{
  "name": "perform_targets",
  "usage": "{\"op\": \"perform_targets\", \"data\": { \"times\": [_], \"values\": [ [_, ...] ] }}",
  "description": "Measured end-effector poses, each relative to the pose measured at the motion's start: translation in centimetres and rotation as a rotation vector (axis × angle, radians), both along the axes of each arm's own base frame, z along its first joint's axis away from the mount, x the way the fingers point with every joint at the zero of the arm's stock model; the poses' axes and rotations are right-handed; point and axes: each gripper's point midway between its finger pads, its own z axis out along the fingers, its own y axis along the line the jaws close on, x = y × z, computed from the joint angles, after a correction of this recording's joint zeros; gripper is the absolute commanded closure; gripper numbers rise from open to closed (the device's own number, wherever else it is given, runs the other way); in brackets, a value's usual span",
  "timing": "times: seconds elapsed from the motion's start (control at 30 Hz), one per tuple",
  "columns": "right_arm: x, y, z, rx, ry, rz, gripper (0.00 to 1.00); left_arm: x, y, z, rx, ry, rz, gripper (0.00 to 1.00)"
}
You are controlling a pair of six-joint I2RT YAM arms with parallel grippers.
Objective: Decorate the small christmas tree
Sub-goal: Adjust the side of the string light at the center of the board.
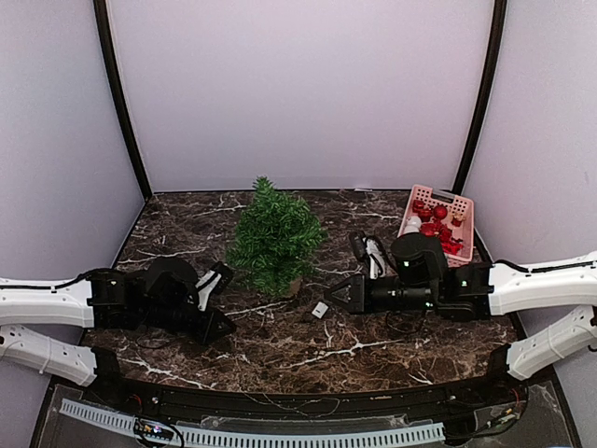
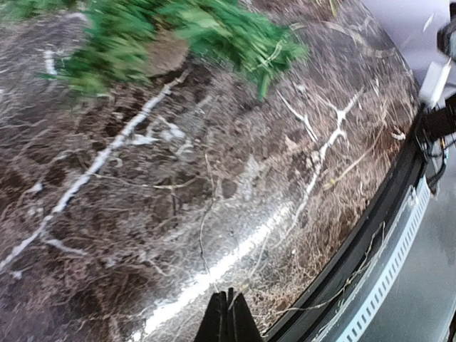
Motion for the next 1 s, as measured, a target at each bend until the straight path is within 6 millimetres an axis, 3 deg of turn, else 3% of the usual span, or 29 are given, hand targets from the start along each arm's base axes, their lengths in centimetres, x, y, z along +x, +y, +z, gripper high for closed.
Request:
{"op": "perform_targets", "data": {
  "times": [0.27, 0.67, 0.73, 0.83, 0.9, 1.0],
  "values": [
    [-0.2, 1.9, 3.1, 0.137, -0.041, 0.055, 1.0, -1.3, -1.9, -2.3, 0.037, 0.047, -0.149, 1.0],
    [0.7, 2.9, 4.5, 0.197, -0.067, 0.031, 1.0, -2.2, -4.2, -1.5, 0.007, -0.015, -0.25, 0.97],
    [1.0, 3.0, 4.6, 0.197, -0.071, 0.018, 1.0, -2.2, -4.5, -1.5, 0.001, -0.025, -0.257, 0.88],
    [1.5, 3.1, 4.5, 0.192, -0.073, -0.005, 1.0, -2.0, -5.0, -0.9, -0.013, -0.053, -0.255, 0.59],
    [1.8, 3.0, 4.3, 0.186, -0.071, -0.023, 1.0, -1.5, -5.0, 0.0, -0.027, -0.08, -0.236, 0.43],
    [2.2, 2.8, 4.0, 0.174, -0.072, -0.048, 1.0, -0.6, -4.5, 2.4, -0.071, -0.146, -0.177, 0.3]
  ]
}}
